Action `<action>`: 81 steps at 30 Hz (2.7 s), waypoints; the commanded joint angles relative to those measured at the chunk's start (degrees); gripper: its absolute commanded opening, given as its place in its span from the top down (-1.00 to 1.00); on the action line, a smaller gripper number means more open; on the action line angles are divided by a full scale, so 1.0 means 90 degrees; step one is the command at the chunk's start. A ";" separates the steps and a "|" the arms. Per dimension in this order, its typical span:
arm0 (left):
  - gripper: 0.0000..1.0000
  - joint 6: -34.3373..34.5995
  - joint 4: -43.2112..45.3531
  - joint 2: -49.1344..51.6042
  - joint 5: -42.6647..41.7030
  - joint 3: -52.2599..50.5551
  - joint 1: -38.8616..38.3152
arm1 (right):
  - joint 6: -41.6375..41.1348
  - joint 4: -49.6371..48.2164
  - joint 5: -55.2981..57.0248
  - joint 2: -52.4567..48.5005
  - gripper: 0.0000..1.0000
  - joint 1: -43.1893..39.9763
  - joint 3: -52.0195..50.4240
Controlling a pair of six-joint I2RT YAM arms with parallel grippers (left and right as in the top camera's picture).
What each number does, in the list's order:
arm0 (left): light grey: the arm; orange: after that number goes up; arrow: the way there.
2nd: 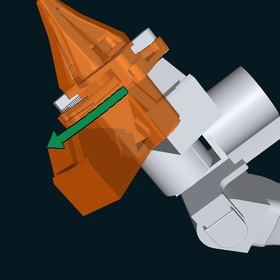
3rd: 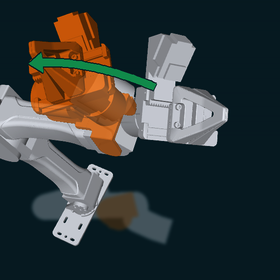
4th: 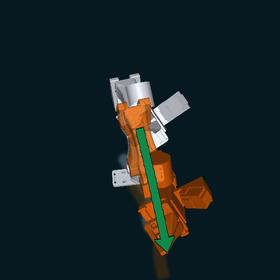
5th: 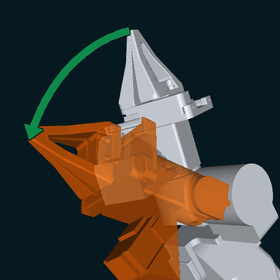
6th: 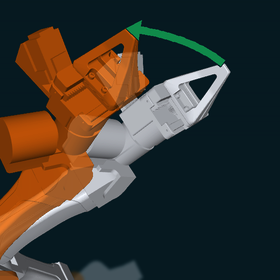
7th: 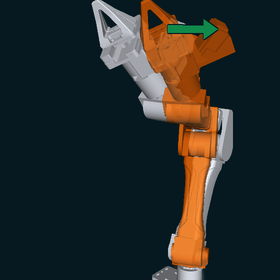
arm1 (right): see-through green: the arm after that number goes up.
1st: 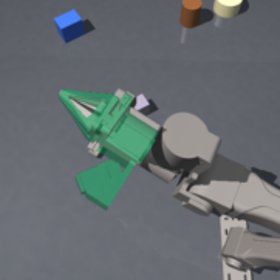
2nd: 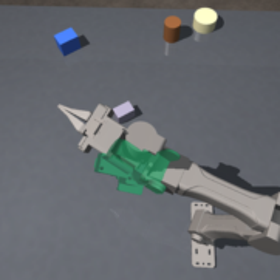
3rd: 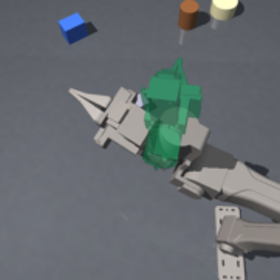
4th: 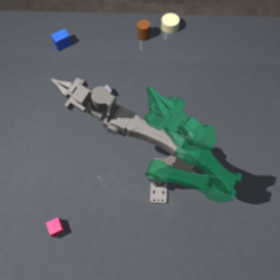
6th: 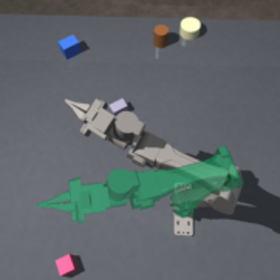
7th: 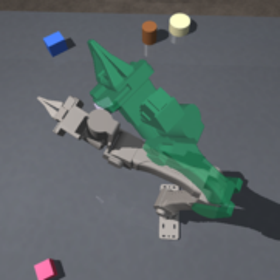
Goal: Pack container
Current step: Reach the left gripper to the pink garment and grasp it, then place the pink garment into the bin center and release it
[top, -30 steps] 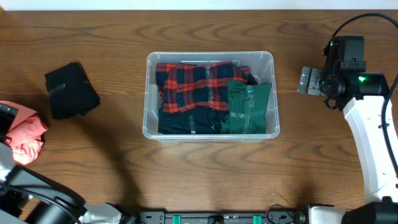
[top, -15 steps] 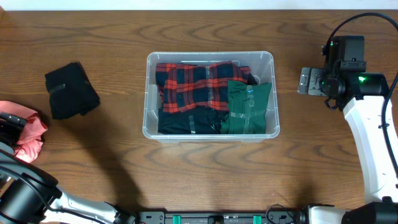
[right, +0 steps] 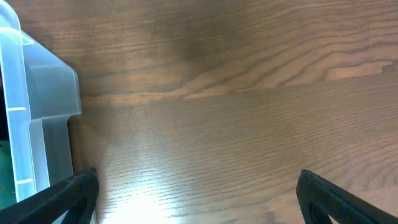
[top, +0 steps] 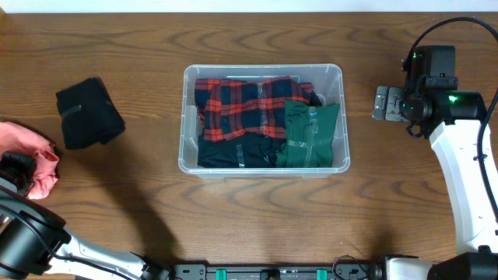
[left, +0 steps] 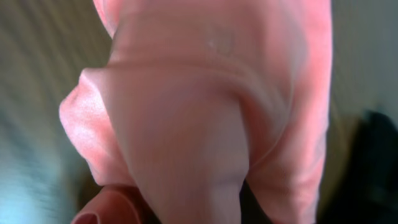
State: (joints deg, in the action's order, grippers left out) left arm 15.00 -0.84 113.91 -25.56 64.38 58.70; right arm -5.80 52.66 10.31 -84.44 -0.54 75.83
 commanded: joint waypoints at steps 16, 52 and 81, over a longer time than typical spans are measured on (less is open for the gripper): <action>0.88 0.0967 -0.0665 -0.3434 -0.2380 -0.0032 -0.3293 | 0.0007 0.0080 0.0022 -0.0010 -0.98 -0.0029 -0.0015; -0.27 0.1421 -0.2686 -0.2543 0.1564 -0.0080 -0.9479 | 0.0005 0.0129 -0.0078 -0.0010 -0.99 -0.0029 -0.0015; 0.88 0.0333 -0.3310 -0.2344 0.1037 -0.0041 -0.9991 | 0.0005 0.0126 -0.0102 -0.0012 -0.99 -0.0029 -0.0015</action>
State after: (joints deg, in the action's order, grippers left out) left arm 18.33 -31.07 92.71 -14.04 64.10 -30.83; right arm -5.78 53.78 9.65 -84.44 -0.54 75.83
